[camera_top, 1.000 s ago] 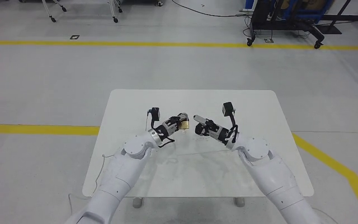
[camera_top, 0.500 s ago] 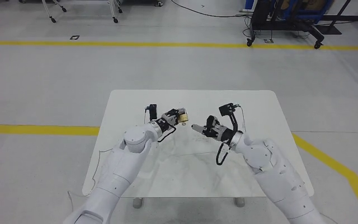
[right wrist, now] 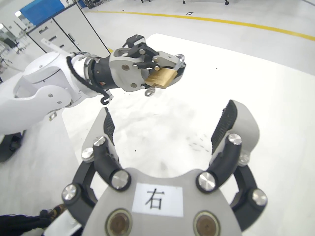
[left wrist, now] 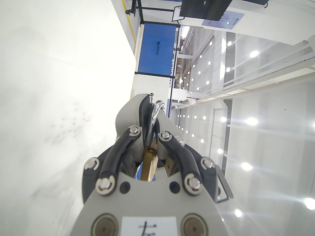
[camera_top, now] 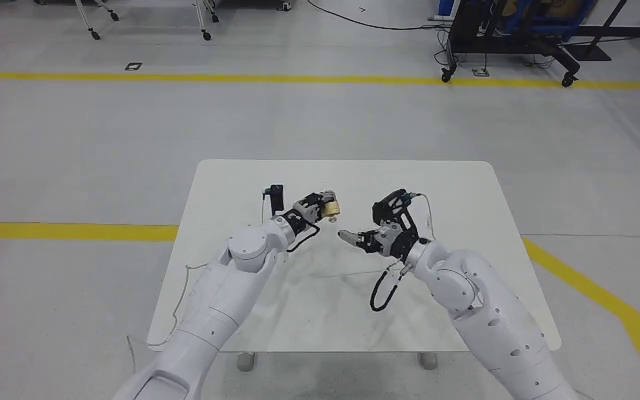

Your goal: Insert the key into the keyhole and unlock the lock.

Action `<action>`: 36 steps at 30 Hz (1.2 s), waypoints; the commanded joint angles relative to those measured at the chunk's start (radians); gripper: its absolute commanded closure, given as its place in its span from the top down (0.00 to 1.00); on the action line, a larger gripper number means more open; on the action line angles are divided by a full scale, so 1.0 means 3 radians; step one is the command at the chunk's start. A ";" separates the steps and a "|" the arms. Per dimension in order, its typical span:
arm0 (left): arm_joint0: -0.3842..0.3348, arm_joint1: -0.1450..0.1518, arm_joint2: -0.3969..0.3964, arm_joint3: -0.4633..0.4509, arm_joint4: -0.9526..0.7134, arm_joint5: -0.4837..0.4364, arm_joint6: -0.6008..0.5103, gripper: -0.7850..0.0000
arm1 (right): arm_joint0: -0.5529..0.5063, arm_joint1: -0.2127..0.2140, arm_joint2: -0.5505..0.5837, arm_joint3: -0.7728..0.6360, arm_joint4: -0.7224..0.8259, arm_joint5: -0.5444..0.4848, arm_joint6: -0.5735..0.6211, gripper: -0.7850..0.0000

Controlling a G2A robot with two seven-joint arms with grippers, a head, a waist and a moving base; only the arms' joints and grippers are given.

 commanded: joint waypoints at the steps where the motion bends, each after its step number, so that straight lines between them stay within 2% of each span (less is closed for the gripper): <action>1: -0.0068 -0.0012 0.0024 0.0038 -0.0024 0.0194 -0.0017 0.00 | 0.0037 0.0003 -0.0092 -0.0037 -0.0657 -0.0063 -0.0252 1.00; 2: -0.0105 -0.0019 0.0039 0.0064 -0.0043 0.0338 -0.0025 0.00 | 0.0048 0.0016 -0.0102 0.0007 -0.0975 -0.0115 -0.0347 0.95; 4: -0.0175 -0.0033 0.0069 0.0090 -0.0046 0.0537 0.0003 0.00 | 0.0056 0.0037 -0.0201 -0.0061 -0.1692 -0.0134 -0.0475 0.61; 6: -0.0221 -0.0048 0.0097 0.0113 -0.0063 0.0676 0.0028 0.00 | 0.0032 0.0056 -0.0241 -0.0073 -0.2153 -0.0122 -0.0610 0.46; 7: -0.0239 -0.0055 0.0108 0.0119 -0.0075 0.0714 0.0037 0.00 | 0.0020 0.0065 -0.0276 -0.0116 -0.2364 -0.0165 -0.0674 0.44; 10: -0.0270 -0.0076 0.0143 0.0148 -0.0106 0.0771 0.0052 0.00 | -0.0014 0.0090 -0.0343 -0.0220 -0.2871 -0.0249 -0.0695 0.43; 13: -0.0293 -0.0096 0.0176 0.0176 -0.0119 0.0780 0.0068 0.00 | -0.0042 0.0097 -0.0384 -0.0298 -0.3100 -0.0263 -0.0709 0.40; 15: -0.0302 -0.0105 0.0191 0.0189 -0.0122 0.0757 0.0057 0.00 | -0.0055 0.0092 -0.0420 -0.0332 -0.3184 -0.0238 -0.0665 0.45; 21: -0.0285 -0.0104 0.0169 0.0224 -0.0122 0.0609 -0.0027 0.00 | 0.0000 0.0058 -0.0486 -0.0241 -0.3271 -0.0129 -0.0478 0.49; 23: -0.0272 -0.0096 0.0143 0.0229 -0.0122 0.0562 -0.0072 0.00 | 0.0022 0.0049 -0.0490 -0.0204 -0.3279 -0.0121 -0.0442 0.55; 24: -0.0267 -0.0092 0.0131 0.0230 -0.0115 0.0551 -0.0086 0.00 | 0.0032 0.0046 -0.0493 -0.0189 -0.3291 -0.0121 -0.0421 0.55; 34: -0.0211 -0.0079 0.0108 0.0171 -0.0050 0.0533 -0.0130 0.00 | 0.0117 -0.0002 -0.0570 -0.0108 -0.3321 -0.0102 -0.0357 0.42; 36: -0.0209 -0.0082 0.0117 0.0167 -0.0045 0.0531 -0.0141 0.00 | 0.0130 -0.0011 -0.0586 -0.0087 -0.3343 -0.0084 -0.0321 0.42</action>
